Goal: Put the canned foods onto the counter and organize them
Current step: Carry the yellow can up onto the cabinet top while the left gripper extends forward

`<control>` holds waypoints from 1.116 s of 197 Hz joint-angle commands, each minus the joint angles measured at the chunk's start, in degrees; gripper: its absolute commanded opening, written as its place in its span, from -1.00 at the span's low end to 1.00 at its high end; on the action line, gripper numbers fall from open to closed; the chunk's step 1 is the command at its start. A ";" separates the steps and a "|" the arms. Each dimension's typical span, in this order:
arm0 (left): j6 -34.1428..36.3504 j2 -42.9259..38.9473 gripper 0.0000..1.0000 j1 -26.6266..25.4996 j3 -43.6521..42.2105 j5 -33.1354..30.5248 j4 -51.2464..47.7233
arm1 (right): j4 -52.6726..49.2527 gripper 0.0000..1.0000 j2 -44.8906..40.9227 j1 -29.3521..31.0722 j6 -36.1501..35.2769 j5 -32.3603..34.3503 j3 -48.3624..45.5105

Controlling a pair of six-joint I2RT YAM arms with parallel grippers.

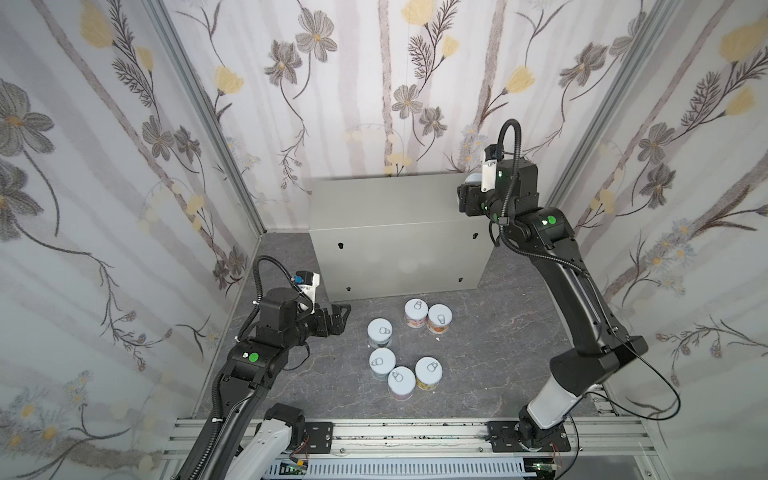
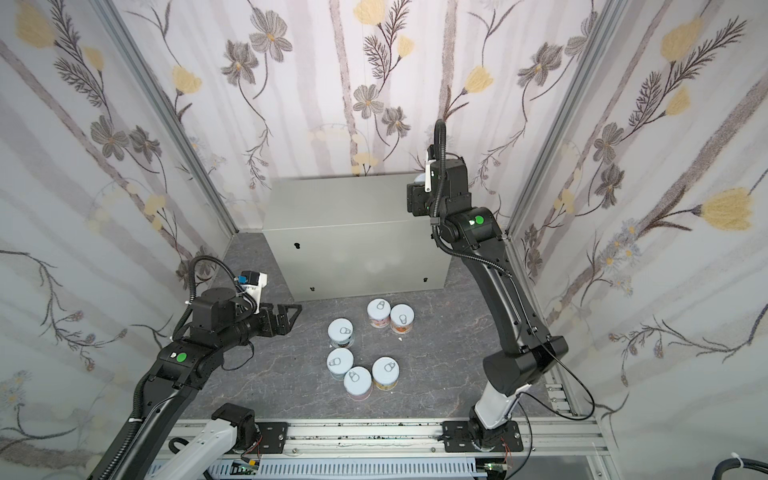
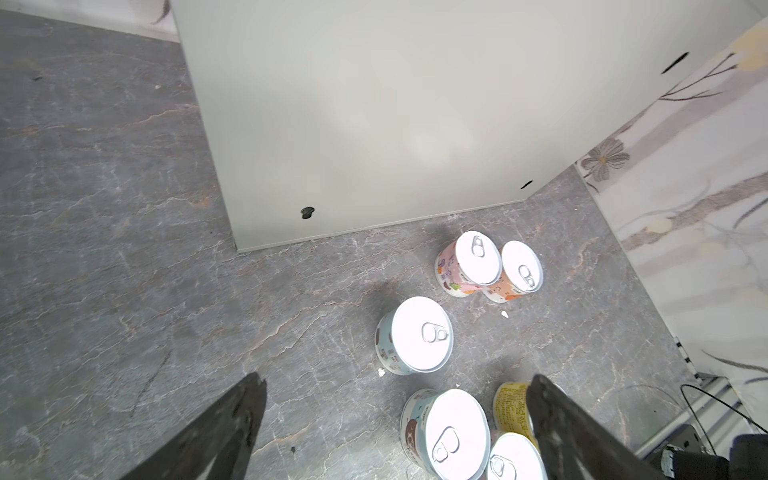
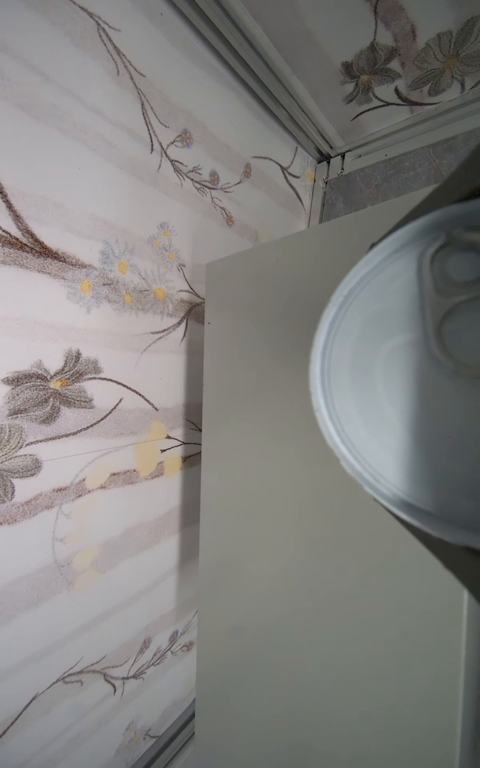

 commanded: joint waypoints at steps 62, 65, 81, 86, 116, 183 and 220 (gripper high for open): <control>3.62 1.85 1.00 -3.02 13.06 15.69 3.35 | -2.50 0.23 10.26 -4.14 -2.21 -7.99 9.50; 4.02 2.32 1.00 -3.14 13.64 15.79 3.18 | -2.54 0.23 10.33 -4.17 -2.30 -8.21 9.48; 5.84 4.63 1.00 -3.59 16.35 16.87 3.16 | -2.64 0.27 10.79 -4.14 -2.40 -8.72 9.53; 6.42 5.40 1.00 -3.68 17.15 17.33 3.36 | -2.68 0.28 10.89 -4.13 -2.40 -9.04 9.49; 9.93 10.20 1.00 -4.37 22.92 18.10 5.82 | -2.65 0.36 11.91 -4.13 -2.39 -9.22 9.57; 11.83 16.91 1.00 -6.64 24.82 17.25 12.55 | -0.80 0.69 11.63 -4.22 -3.54 -7.97 9.92; 12.35 13.81 1.00 -6.67 20.13 15.14 14.31 | -0.69 0.79 9.70 -4.41 -3.51 -7.43 9.84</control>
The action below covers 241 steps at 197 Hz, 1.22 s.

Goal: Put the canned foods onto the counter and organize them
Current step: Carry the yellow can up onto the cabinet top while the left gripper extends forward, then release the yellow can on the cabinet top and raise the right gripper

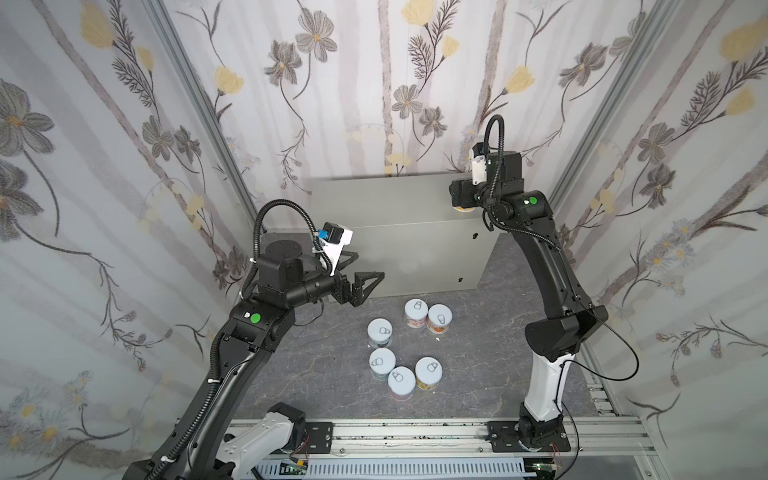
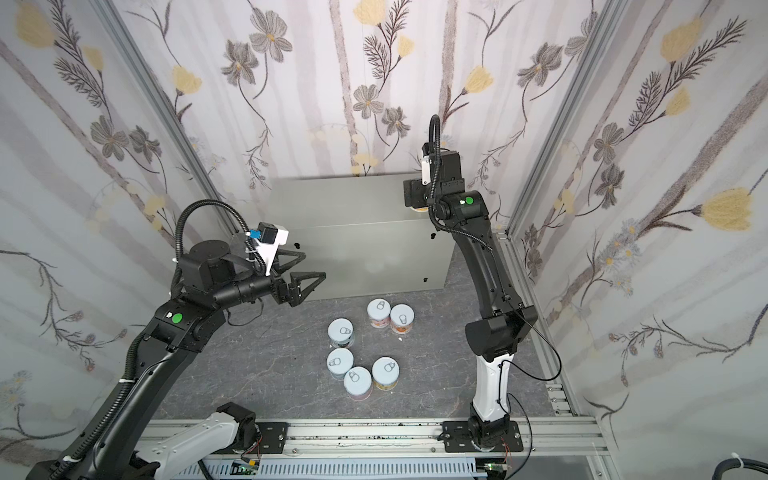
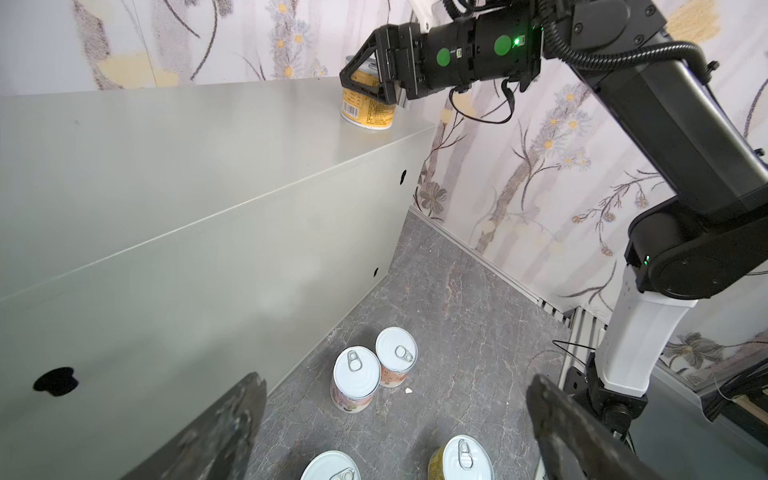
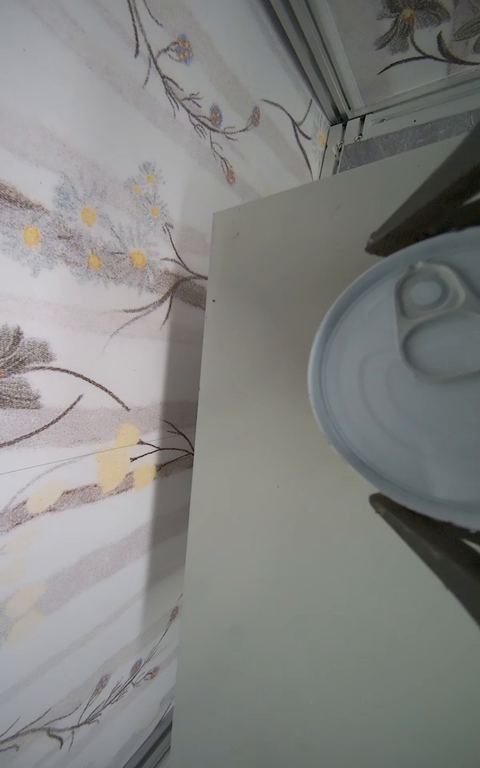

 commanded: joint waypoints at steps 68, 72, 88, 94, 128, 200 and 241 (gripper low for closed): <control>0.14 -2.93 1.00 -0.07 -5.16 -0.14 6.85 | 1.03 0.81 -7.90 0.74 -0.26 1.00 -9.24; 0.15 -3.04 1.00 -0.04 -5.36 -0.17 7.09 | 1.53 0.81 -8.49 0.82 -0.24 0.99 -10.46; 0.16 -3.39 1.00 -0.07 -5.66 -0.44 7.24 | 3.56 0.81 -10.34 1.10 -0.01 1.30 -14.38; 0.16 -3.38 1.00 -0.07 -5.74 -0.44 7.27 | 4.48 0.80 -10.75 1.10 0.10 1.44 -15.46; 0.29 -3.53 1.00 -0.06 -6.10 -0.68 7.28 | 6.42 0.62 -9.59 1.10 0.20 0.61 -15.69; 1.52 -4.46 1.00 -0.07 -7.23 -2.55 7.51 | 8.38 0.24 -3.43 -0.08 0.89 1.78 -9.56; 1.74 -4.41 1.00 -0.02 -7.33 -2.81 7.34 | 10.30 0.59 -2.03 -0.66 0.39 -0.31 -7.59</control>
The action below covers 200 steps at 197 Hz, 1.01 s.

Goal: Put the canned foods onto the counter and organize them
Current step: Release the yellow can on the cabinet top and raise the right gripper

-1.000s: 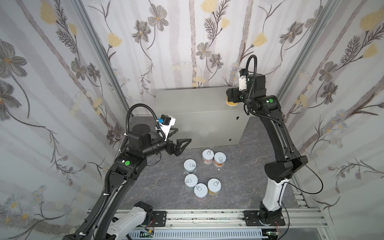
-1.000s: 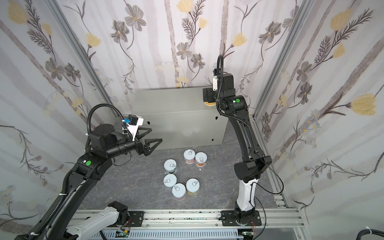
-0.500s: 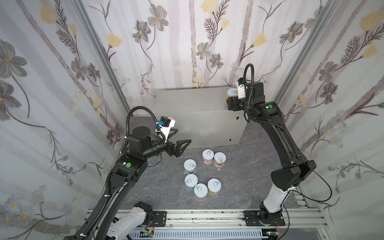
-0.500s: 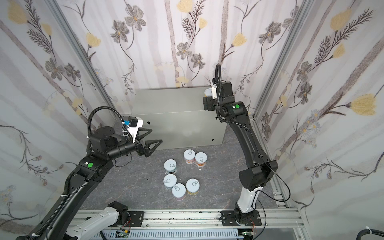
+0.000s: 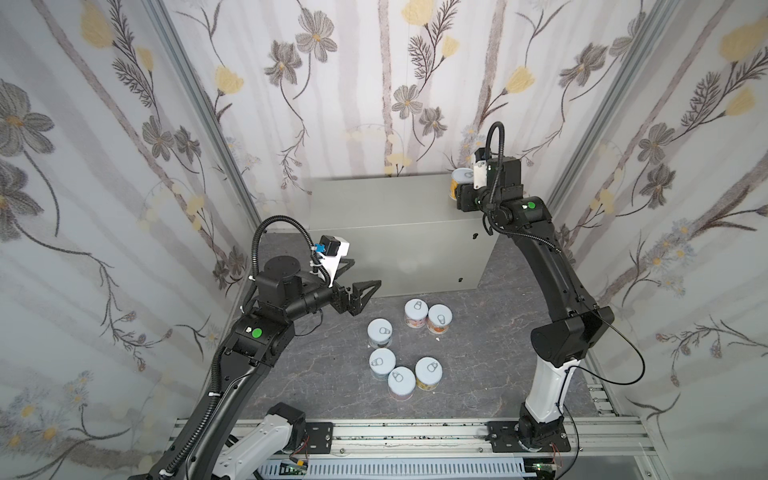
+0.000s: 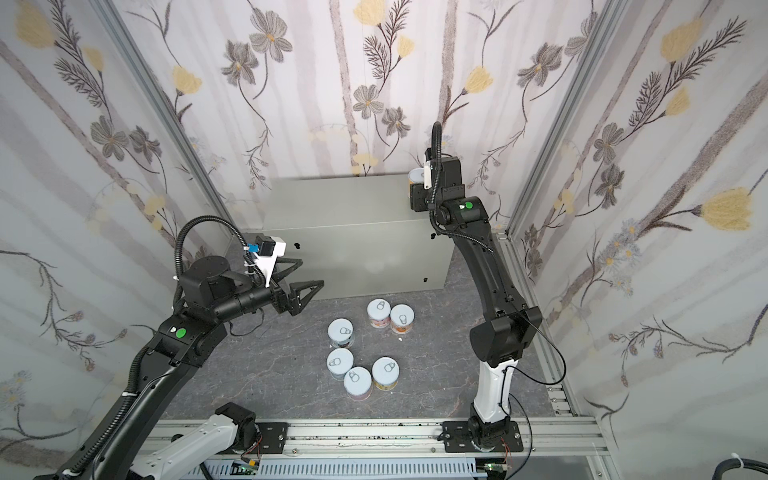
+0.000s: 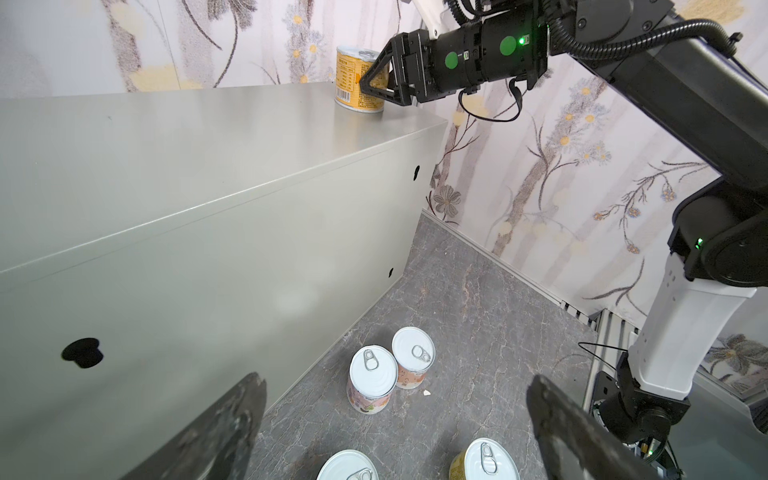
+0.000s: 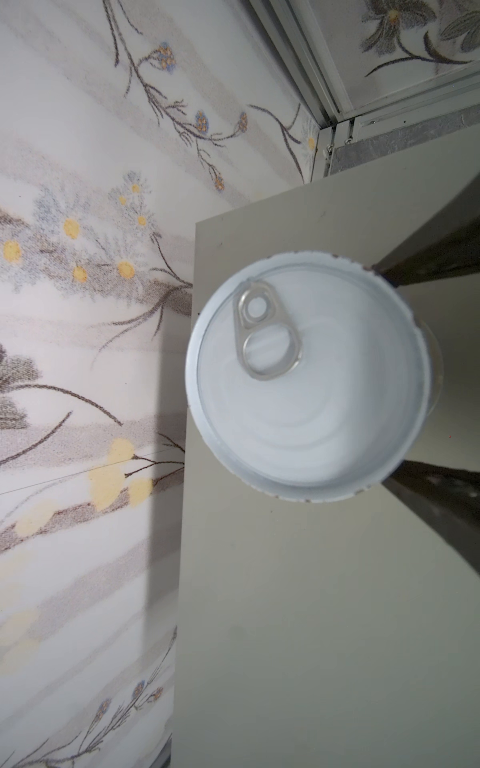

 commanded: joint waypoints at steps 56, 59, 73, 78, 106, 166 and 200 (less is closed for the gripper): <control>1.20 -0.49 1.00 0.03 -0.38 -0.50 2.13 | 4.72 0.65 2.99 -0.09 -0.61 -1.54 3.22; 1.19 -0.51 1.00 -0.02 -0.38 -0.57 2.12 | 4.75 0.64 3.16 -0.08 -0.59 -1.50 3.40; 1.26 -0.47 1.00 0.01 -0.48 -0.59 2.14 | 4.79 0.58 3.93 -0.18 -0.51 -0.75 4.28; 1.26 -0.47 1.00 -0.01 -0.47 -0.63 2.08 | 4.80 0.54 4.14 -0.24 -0.34 -0.62 4.60; 1.17 -0.59 1.00 0.02 -0.71 -0.85 2.32 | 5.70 0.35 4.89 -1.07 0.77 -0.22 5.51; 1.15 -0.35 1.00 -0.02 -1.03 -1.03 2.67 | 7.54 0.35 6.70 -3.56 1.15 -1.29 7.03; 1.11 -0.37 1.00 0.02 -1.08 -1.12 2.84 | 8.18 0.37 7.15 -4.68 1.00 -2.14 7.13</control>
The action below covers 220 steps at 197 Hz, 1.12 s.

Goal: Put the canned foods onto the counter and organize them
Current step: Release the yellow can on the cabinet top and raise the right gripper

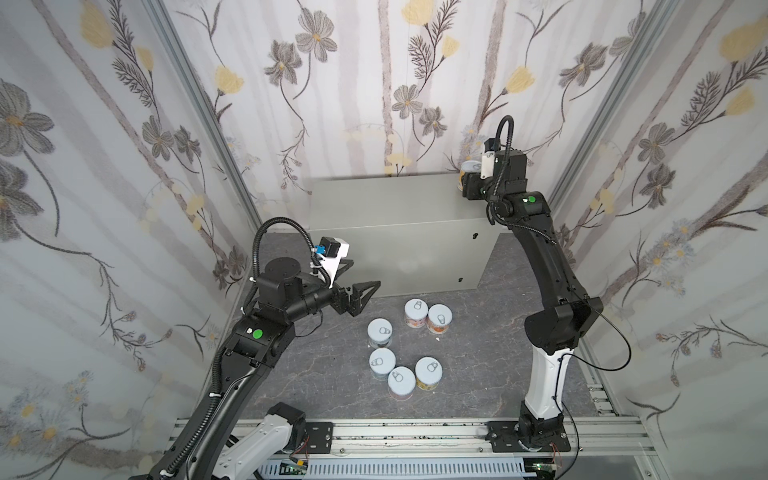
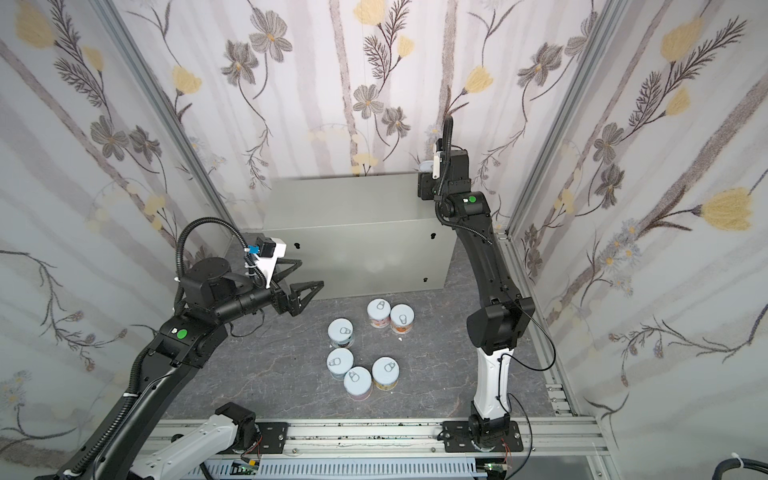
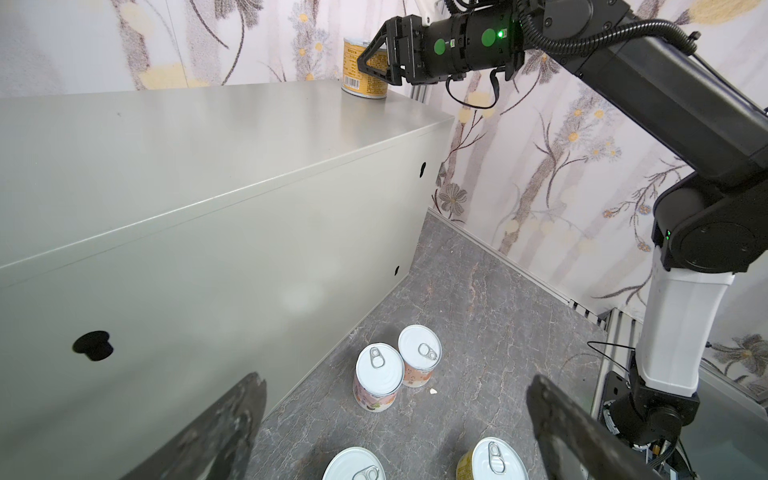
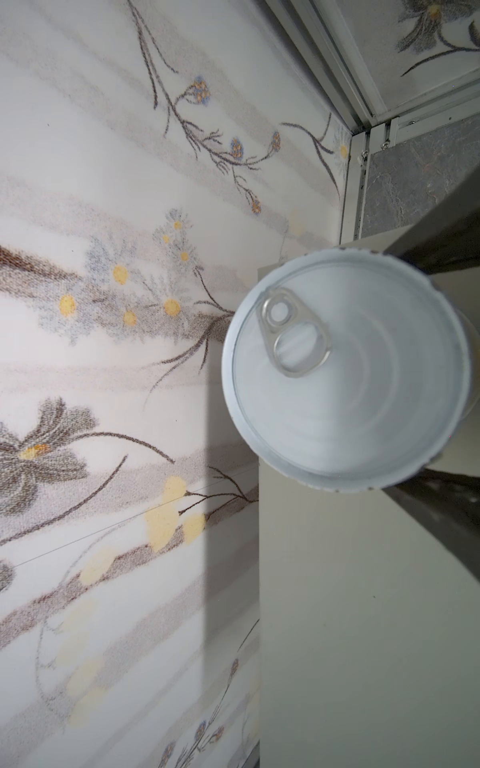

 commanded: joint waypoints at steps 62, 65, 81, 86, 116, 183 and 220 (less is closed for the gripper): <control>0.60 0.10 1.00 -0.02 -0.17 -0.14 2.44 | 3.66 0.39 0.83 -1.12 -0.10 -2.49 0.49; 0.59 0.13 1.00 -0.02 -0.17 -0.11 2.48 | 3.66 0.40 0.80 -1.12 -0.10 -2.46 0.53; 0.51 0.20 1.00 -0.02 -0.25 -0.13 2.51 | 3.64 0.43 0.65 -1.12 0.01 -2.56 0.53; 0.55 0.18 1.00 -0.03 -0.26 -0.13 2.53 | 3.60 0.45 0.59 -1.12 -0.01 -2.55 0.52; 0.45 0.18 1.00 -0.02 -0.26 0.00 2.69 | 3.97 0.62 -0.32 -1.12 -0.73 -2.19 0.52; 0.24 0.05 1.00 -0.03 -0.52 0.78 3.34 | -2.83 0.99 -10.89 -1.12 0.62 -2.45 -1.80; 0.05 -0.67 1.00 -0.02 -0.94 0.92 3.97 | -6.12 0.99 -25.50 -0.99 3.30 -0.84 -17.34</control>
